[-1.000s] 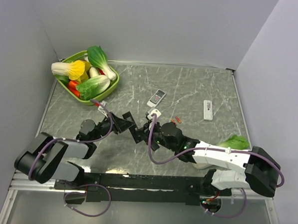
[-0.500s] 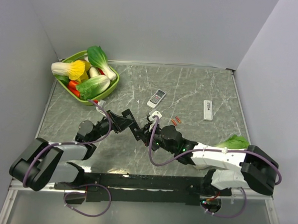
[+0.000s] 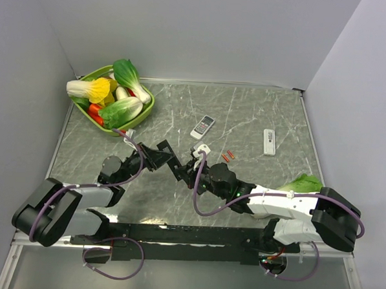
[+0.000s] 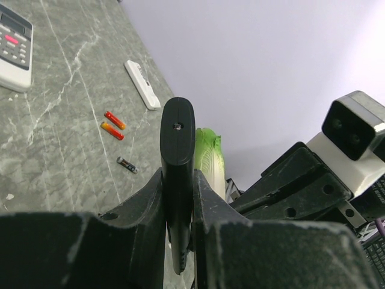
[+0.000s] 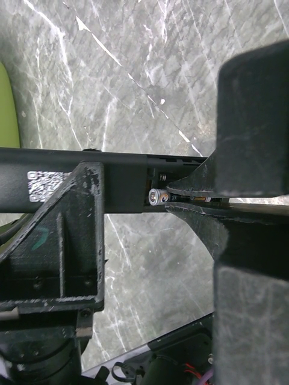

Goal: Load the batteries into the remote control
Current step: Load the battery into the remote control.

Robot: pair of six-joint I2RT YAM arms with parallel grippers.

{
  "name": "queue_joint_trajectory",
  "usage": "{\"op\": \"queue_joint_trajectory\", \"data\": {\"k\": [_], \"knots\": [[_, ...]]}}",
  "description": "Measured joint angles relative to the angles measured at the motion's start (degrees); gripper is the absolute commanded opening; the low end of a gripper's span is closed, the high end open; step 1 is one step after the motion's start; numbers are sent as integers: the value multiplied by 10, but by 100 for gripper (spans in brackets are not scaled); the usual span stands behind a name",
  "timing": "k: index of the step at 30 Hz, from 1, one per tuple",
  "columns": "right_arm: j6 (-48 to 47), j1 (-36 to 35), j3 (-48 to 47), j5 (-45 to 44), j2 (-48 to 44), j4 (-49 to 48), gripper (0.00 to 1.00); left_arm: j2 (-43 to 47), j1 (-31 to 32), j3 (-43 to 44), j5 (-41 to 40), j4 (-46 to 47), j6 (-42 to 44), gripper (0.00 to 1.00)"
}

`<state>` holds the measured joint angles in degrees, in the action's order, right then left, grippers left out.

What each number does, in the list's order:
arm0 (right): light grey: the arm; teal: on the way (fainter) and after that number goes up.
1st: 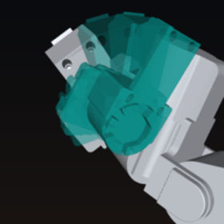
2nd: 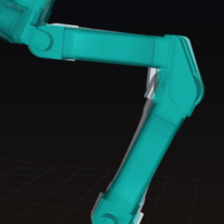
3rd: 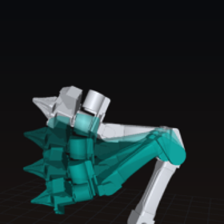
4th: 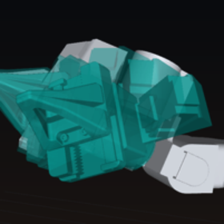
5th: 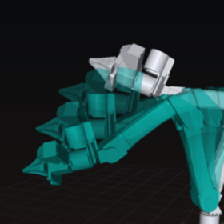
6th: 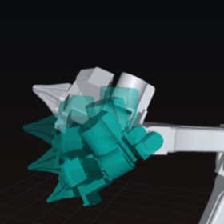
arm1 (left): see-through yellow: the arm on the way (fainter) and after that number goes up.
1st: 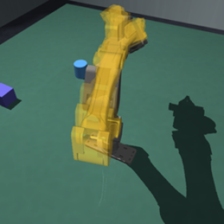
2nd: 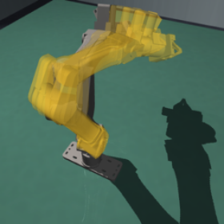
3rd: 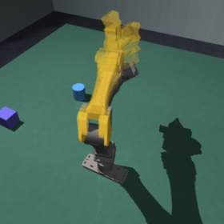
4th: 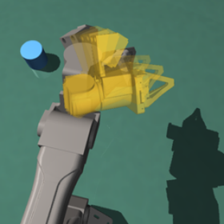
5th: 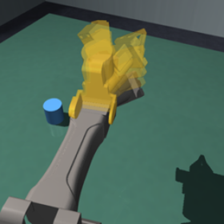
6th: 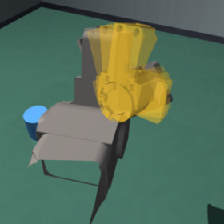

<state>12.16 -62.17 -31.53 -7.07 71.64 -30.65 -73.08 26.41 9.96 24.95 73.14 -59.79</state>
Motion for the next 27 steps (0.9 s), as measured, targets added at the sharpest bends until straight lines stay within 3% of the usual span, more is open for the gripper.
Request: {"op": "queue_joint_trajectory", "data": {"k": [15,27], "knots": [[-18,-1,1,12,0,-20,5,36,0,-3,-2,-6,5,2],[-25,-1,1,29,-6,-31,16,67,-1,-7,-9,-17,1,2]]}}
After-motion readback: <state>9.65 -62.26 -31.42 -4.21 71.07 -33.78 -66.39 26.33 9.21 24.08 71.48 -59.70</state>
